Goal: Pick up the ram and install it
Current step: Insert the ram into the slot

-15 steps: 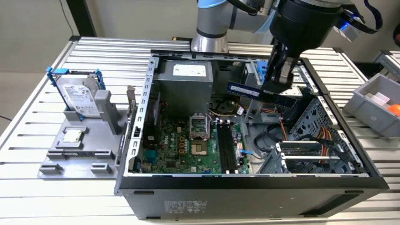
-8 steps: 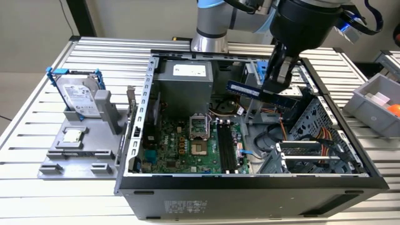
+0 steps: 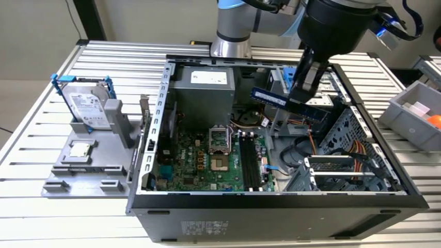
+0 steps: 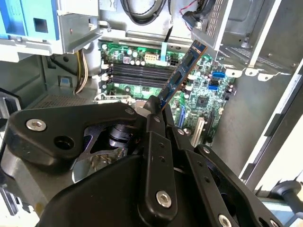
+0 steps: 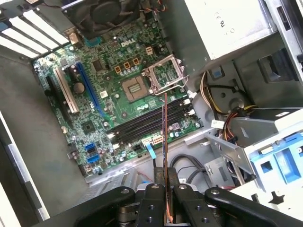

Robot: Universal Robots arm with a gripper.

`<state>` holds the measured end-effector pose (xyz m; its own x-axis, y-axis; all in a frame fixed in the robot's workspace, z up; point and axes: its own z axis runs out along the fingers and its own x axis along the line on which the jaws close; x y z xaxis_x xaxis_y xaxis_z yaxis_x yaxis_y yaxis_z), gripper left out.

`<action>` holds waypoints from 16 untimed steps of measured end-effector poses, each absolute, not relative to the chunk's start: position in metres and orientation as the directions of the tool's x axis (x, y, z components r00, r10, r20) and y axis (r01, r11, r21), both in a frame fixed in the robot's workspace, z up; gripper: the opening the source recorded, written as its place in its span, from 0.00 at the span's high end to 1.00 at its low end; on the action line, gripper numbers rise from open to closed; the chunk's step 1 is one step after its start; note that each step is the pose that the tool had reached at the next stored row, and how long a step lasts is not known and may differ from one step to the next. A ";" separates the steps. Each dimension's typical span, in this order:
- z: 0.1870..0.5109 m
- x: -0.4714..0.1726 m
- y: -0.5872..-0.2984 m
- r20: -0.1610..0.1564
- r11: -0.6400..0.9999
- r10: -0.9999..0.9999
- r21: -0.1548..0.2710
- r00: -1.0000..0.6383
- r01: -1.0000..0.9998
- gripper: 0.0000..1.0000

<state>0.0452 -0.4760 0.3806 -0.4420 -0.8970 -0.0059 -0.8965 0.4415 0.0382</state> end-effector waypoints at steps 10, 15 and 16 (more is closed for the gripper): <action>0.381 0.045 -0.476 -0.006 0.471 -0.882 0.038 -0.471 -0.881 1.00; 0.381 0.045 -0.476 -0.006 0.475 -0.880 0.038 -0.475 -0.879 1.00; 0.381 0.045 -0.476 -0.006 0.477 -0.878 0.038 -0.478 -0.878 1.00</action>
